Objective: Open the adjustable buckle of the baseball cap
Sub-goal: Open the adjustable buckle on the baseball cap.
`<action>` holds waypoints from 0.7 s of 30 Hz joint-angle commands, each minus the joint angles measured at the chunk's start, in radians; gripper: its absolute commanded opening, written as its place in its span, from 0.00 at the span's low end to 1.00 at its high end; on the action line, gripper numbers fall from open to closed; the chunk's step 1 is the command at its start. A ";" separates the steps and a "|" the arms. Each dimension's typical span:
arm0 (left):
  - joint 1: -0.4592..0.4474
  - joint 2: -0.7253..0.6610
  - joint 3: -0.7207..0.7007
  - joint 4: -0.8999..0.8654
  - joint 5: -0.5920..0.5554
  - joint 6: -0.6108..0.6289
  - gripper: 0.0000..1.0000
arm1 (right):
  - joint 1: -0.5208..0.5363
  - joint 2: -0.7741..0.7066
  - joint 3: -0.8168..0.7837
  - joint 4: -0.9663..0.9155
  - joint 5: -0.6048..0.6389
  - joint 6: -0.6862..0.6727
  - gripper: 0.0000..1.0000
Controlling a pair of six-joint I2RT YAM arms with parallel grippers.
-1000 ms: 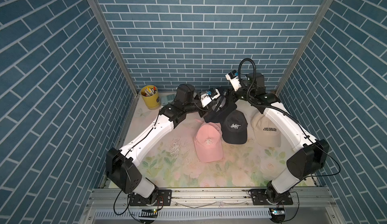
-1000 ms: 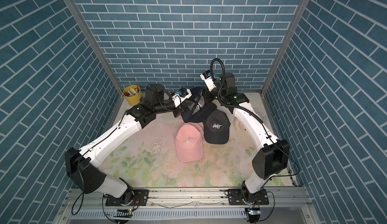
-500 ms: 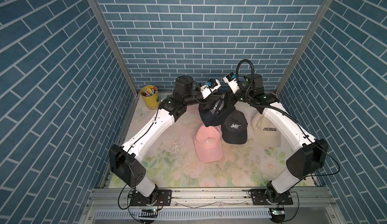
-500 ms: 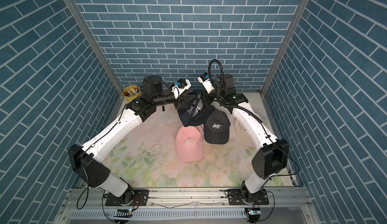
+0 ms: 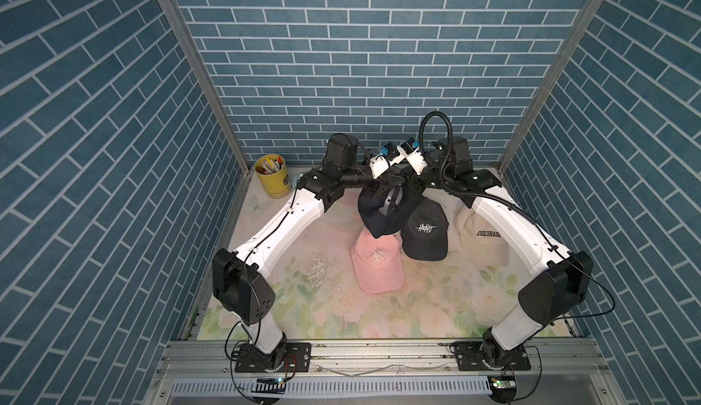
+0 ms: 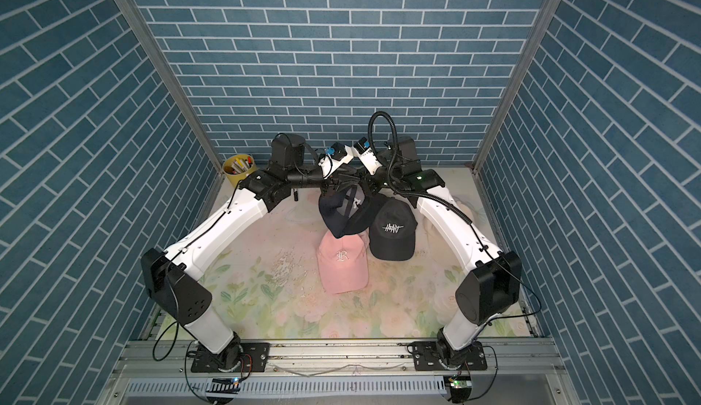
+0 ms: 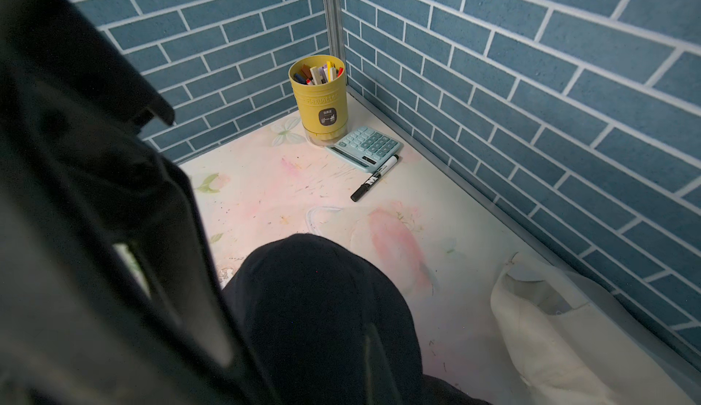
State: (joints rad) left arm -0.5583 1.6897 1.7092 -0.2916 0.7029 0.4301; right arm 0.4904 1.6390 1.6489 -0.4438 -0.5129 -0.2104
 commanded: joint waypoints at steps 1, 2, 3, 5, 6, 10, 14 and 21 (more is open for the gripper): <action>0.006 0.006 0.012 -0.014 0.022 -0.011 0.27 | 0.000 -0.030 0.028 -0.003 -0.005 -0.050 0.00; 0.005 0.005 0.011 -0.012 0.020 -0.010 0.27 | 0.000 -0.029 0.026 -0.001 -0.003 -0.050 0.00; 0.006 0.004 0.007 -0.009 0.020 -0.011 0.25 | 0.000 -0.029 0.026 -0.001 0.000 -0.048 0.00; 0.005 0.000 0.004 -0.007 0.020 -0.012 0.23 | 0.000 -0.028 0.028 0.002 0.005 -0.044 0.00; 0.005 -0.001 0.000 -0.006 0.020 -0.015 0.22 | 0.000 -0.026 0.030 0.003 0.007 -0.041 0.00; 0.004 -0.006 -0.007 -0.003 0.030 -0.020 0.21 | -0.002 -0.023 0.031 0.020 0.005 -0.017 0.00; 0.003 -0.007 -0.014 0.004 0.036 -0.026 0.21 | -0.003 -0.009 0.055 0.013 0.004 0.002 0.00; 0.000 -0.011 -0.035 0.013 0.021 -0.025 0.18 | -0.003 0.001 0.070 0.018 -0.007 0.031 0.00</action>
State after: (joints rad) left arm -0.5568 1.6897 1.7016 -0.2752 0.7158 0.4141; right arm 0.4896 1.6390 1.6772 -0.4423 -0.5014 -0.1898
